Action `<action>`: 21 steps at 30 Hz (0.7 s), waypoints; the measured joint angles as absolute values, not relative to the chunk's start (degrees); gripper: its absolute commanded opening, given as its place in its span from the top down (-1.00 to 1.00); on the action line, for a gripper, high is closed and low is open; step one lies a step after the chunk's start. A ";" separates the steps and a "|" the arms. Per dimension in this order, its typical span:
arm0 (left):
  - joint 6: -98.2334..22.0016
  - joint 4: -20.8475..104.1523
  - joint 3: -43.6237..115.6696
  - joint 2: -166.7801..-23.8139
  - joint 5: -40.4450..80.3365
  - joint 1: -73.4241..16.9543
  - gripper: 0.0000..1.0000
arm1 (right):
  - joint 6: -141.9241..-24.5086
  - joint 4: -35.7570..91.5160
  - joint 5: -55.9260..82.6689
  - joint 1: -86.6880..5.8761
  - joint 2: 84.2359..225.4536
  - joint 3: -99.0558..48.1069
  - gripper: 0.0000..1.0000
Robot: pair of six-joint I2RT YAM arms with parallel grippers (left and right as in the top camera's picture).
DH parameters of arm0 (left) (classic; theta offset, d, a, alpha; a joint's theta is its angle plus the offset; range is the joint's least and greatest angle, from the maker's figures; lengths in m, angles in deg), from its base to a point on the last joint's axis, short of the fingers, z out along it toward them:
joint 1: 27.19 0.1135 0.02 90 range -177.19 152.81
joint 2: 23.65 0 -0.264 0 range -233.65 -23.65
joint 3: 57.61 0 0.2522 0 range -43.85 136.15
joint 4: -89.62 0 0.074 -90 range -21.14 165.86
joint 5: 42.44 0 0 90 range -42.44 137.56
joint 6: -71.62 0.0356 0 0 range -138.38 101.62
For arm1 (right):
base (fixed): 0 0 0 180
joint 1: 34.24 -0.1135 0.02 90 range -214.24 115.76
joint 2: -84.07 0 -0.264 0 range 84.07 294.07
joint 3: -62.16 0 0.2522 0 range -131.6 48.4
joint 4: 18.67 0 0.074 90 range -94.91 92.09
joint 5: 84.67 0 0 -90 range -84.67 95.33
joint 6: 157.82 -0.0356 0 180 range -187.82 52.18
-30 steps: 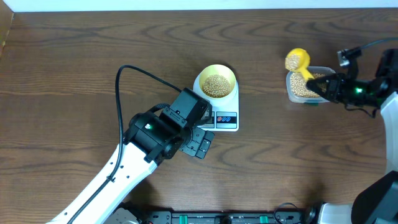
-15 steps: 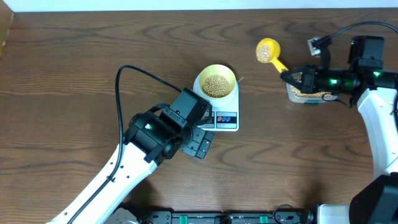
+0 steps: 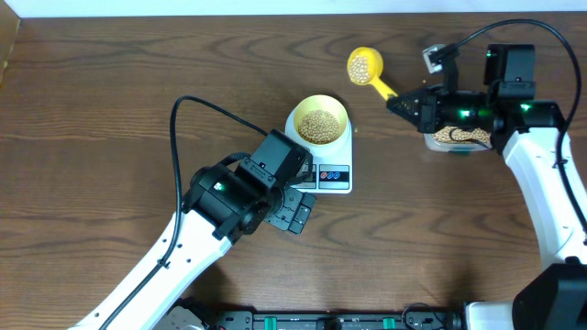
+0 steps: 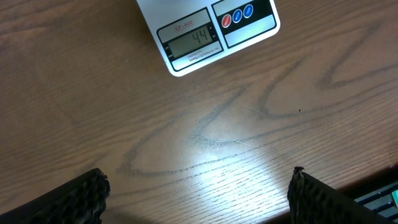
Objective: Scoop item into bowl and weigh 50g on scale
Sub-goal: 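Lift the filled scoop left over the yellow bowl with the right gripper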
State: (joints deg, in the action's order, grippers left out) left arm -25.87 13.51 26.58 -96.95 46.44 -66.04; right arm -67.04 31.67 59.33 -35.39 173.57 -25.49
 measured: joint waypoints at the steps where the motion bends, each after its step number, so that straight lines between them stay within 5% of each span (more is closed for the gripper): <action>1: -25.87 13.51 26.58 -96.95 46.44 -66.04 -0.89 | -67.24 31.74 59.33 -35.81 173.57 -25.49 0.98; 21: -25.87 13.51 26.58 -96.95 46.44 -66.04 -0.89 | -67.13 34.88 59.06 -39.37 173.70 -25.49 0.98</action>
State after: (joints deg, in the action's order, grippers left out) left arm -25.87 13.51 26.58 -96.95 46.44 -66.04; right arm -67.13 34.88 59.06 -39.37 173.70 -25.49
